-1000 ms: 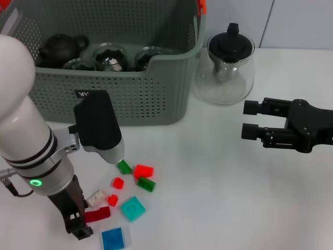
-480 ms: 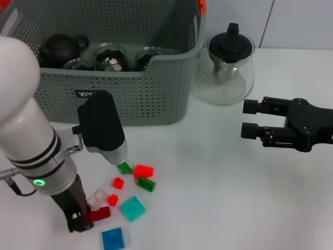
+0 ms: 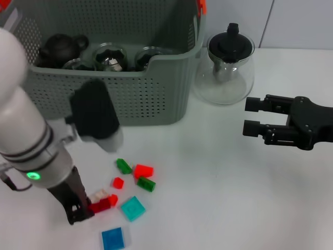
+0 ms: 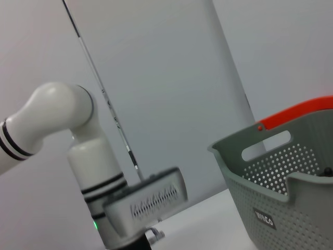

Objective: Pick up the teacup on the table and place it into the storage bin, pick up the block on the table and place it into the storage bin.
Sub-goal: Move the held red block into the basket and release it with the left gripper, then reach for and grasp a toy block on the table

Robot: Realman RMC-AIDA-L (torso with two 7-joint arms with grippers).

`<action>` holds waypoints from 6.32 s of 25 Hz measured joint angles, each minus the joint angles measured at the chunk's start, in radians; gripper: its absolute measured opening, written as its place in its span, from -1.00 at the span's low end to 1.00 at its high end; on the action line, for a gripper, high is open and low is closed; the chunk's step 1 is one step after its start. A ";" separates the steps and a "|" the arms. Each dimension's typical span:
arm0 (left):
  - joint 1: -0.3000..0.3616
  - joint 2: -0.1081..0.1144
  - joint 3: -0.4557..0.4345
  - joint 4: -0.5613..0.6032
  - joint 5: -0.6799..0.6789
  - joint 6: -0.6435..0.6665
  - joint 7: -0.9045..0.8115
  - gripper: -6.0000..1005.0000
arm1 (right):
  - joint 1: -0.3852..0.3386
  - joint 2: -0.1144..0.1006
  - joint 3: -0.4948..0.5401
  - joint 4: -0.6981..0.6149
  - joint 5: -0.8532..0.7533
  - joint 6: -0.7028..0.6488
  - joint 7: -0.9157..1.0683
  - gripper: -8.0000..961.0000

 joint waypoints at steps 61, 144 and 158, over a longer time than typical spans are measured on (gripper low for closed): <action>-0.535 0.116 -0.568 -0.752 0.036 -0.941 -0.185 -0.37 | 0.027 0.005 0.003 0.003 -0.006 0.020 -0.003 0.65; 0.065 0.000 0.119 -0.009 -0.133 -0.073 0.085 0.31 | 0.014 -0.009 0.030 0.001 0.000 0.022 0.005 0.65; 0.063 0.000 0.120 -0.004 -0.133 -0.084 0.092 -0.12 | 0.015 -0.009 0.041 0.000 0.000 0.022 0.005 0.65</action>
